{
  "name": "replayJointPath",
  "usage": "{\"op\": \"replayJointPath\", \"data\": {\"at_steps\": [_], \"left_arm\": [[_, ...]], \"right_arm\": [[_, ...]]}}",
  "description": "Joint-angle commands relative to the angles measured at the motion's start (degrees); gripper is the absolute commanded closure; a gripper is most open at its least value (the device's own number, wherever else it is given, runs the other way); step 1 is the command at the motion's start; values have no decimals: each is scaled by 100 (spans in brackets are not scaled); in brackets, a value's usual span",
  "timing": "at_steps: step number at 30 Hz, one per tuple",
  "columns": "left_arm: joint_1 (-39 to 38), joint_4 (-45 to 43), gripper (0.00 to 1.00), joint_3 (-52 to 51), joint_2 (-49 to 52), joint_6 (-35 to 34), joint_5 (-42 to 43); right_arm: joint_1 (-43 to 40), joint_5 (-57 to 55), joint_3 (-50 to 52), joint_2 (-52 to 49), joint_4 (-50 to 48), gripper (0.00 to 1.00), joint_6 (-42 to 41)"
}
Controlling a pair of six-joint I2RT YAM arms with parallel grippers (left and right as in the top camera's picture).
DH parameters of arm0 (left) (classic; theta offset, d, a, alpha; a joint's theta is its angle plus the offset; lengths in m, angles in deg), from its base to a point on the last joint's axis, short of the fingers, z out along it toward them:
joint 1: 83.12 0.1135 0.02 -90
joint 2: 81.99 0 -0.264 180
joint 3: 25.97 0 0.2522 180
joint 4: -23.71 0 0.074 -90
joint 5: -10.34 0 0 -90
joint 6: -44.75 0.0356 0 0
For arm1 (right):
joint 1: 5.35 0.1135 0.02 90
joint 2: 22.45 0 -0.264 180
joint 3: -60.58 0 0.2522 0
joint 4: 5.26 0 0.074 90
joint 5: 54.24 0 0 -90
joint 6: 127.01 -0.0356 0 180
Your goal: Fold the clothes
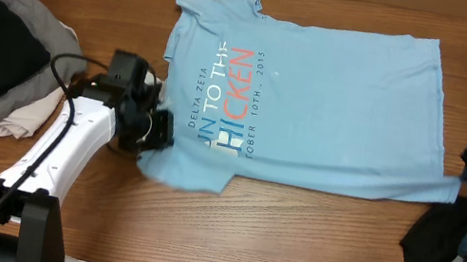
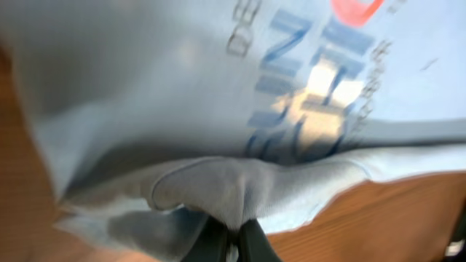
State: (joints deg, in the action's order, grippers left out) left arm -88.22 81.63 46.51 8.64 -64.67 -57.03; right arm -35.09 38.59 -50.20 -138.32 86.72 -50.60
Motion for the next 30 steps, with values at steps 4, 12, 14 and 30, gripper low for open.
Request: {"op": "replayJointPath", "data": {"at_steps": [4,12,14,30], "left_arm": [[37,-1126,96,26,-74,-763,269],[50,-2194,96,26,570,-1279,-166],[90,-2417,96,26,815,-1368,-164],[542,-2651,96,26,1486,-1488,-223]], "right_arm": [[234,798,-7,240,-835,96,208],[310,713,-7,190,-1539,96,160],[310,713,-7,92,-1615,96,162],[310,179,-7,-396,-1775,91,162]]}}
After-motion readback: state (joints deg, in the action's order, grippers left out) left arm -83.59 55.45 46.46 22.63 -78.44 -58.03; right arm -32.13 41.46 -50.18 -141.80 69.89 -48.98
